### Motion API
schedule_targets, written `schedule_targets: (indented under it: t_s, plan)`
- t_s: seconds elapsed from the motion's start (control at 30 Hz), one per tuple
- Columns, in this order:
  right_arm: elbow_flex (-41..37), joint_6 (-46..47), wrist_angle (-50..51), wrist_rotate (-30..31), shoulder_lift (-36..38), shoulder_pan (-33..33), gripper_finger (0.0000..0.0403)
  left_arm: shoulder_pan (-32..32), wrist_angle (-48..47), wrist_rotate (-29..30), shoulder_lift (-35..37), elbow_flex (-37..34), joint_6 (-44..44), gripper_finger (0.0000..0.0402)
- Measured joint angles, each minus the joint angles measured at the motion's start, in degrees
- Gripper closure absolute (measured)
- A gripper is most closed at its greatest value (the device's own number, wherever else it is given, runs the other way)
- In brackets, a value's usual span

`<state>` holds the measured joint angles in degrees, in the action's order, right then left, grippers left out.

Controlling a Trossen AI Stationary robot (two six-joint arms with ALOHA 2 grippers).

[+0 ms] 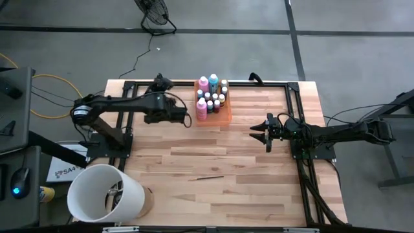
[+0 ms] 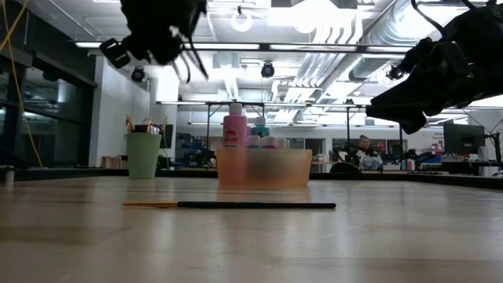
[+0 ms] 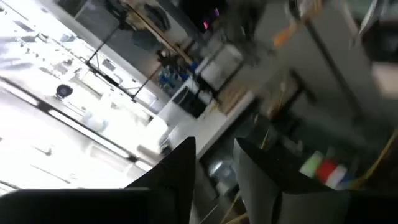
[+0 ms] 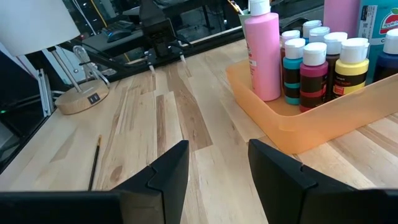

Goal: Pick & Place Paint Supplies
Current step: Put the orange paintbrush into the cup

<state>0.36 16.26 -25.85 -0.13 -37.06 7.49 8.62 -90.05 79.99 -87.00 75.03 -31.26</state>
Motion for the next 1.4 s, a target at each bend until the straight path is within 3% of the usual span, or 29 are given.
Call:
schedule_targets:
  t_s: [0.2, 0.37, 0.8, 1.07, 1.4]
  plan:
    - [-0.02, -0.01, 0.00, 0.01, 0.00, -0.01, 0.0243, -7.59, 0.08, -7.95, 2.72, 2.72, 15.97, 0.0296]
    - [-0.01, 0.00, 0.00, -0.01, -0.01, 0.00, 0.0243, -13.58, 0.75, -17.93, 2.66, 2.97, 29.12, 0.0296]
    - [0.00, 0.00, 0.00, -0.01, -0.01, -0.01, 0.0243, -25.47, 14.34, -43.41, 2.44, 2.95, 53.32, 0.0296]
    - [-0.01, 0.01, 0.00, -0.01, -0.01, -0.01, 0.0243, -32.08, 24.17, -47.31, 1.54, 2.96, 61.97, 0.0296]
    - [-0.02, 0.00, 0.00, -0.01, 0.00, 0.00, 0.0243, -36.43, 32.89, -53.27, -9.14, 2.86, 65.54, 0.0296]
